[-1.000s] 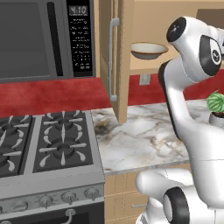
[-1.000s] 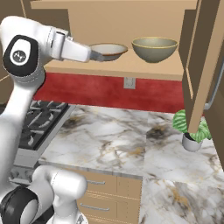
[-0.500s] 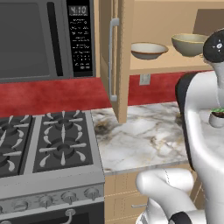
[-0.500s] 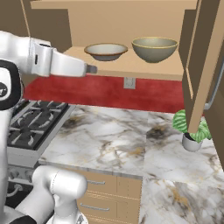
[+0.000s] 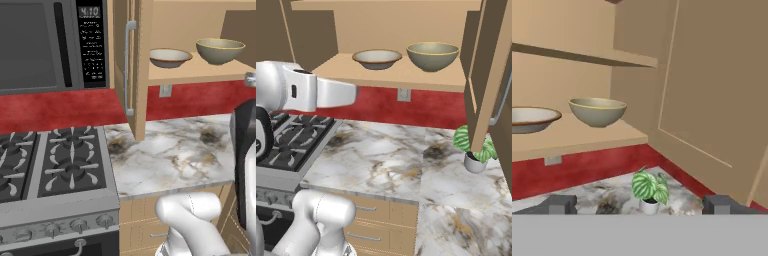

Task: Move the bowls from the cabinet to the plates on the dining table.

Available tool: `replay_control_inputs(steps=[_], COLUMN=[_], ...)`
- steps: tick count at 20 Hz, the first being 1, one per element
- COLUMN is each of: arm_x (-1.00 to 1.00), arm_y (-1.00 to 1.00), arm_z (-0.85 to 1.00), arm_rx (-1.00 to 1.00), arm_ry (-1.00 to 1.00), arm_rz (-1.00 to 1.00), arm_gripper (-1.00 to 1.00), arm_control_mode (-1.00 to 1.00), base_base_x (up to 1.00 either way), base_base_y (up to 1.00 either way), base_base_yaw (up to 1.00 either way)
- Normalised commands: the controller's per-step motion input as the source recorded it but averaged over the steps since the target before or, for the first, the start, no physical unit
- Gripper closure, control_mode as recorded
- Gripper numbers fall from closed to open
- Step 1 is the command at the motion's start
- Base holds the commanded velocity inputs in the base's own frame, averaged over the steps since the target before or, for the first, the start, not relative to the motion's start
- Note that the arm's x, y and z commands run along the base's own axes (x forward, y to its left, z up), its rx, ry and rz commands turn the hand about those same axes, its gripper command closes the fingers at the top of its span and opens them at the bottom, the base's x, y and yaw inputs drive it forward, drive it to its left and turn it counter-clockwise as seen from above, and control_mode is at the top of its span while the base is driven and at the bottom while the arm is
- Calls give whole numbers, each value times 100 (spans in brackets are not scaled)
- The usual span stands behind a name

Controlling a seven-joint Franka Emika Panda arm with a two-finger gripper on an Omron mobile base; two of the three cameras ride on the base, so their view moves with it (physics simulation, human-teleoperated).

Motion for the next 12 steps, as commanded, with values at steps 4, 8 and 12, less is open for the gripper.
replay_control_inputs(steps=[4,8,12], arm_x=[0,0,0], arm_y=[46,44,12], arm_z=[0,0,0], arm_rx=[7,15,23], arm_ry=[-7,-3,0], arm_rz=[19,13,8], arm_gripper=[-100,-100,-100], arm_control_mode=[-100,-100,-100], base_base_x=[0,0,0], base_base_y=[0,0,0], base_base_yaw=[0,0,0])
